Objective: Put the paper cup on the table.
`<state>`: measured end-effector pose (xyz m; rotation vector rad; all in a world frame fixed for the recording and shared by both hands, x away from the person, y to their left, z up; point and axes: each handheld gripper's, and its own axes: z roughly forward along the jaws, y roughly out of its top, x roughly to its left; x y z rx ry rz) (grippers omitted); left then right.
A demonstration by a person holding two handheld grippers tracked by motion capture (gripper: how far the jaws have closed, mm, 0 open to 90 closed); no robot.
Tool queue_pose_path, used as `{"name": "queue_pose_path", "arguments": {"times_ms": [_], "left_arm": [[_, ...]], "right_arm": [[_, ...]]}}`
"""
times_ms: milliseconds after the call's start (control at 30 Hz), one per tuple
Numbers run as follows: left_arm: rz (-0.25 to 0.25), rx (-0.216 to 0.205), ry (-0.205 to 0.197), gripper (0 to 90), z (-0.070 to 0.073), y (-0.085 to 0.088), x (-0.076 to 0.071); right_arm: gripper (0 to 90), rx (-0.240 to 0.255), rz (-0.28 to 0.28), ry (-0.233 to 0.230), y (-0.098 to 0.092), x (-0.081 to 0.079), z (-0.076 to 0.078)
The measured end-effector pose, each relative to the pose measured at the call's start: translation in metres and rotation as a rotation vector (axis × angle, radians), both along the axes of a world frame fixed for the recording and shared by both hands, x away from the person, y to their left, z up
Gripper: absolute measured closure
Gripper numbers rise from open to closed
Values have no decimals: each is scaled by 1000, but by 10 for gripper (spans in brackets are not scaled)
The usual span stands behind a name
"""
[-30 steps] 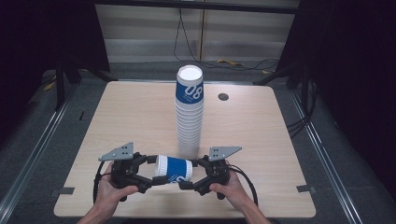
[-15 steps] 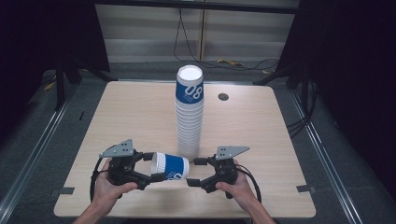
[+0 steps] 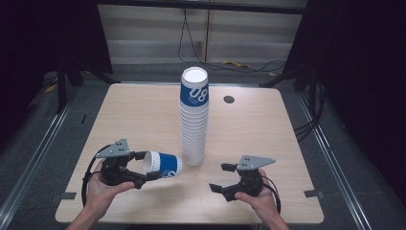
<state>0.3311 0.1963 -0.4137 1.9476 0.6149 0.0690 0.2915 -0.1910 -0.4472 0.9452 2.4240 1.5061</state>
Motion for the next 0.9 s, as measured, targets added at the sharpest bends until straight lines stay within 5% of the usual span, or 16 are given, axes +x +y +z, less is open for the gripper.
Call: {"name": "queue_pose_path", "arguments": {"times_ms": [333, 667, 900], "left_arm": [[75, 52, 8, 174, 3, 16, 9], [112, 158, 17, 173, 6, 22, 22], [135, 181, 15, 176, 8, 23, 31]], "right_arm": [[152, -90, -43, -2, -12, -10, -8], [140, -76, -83, -16, -15, -8, -9], [140, -80, -88, -10, -15, -6, -11]]}}
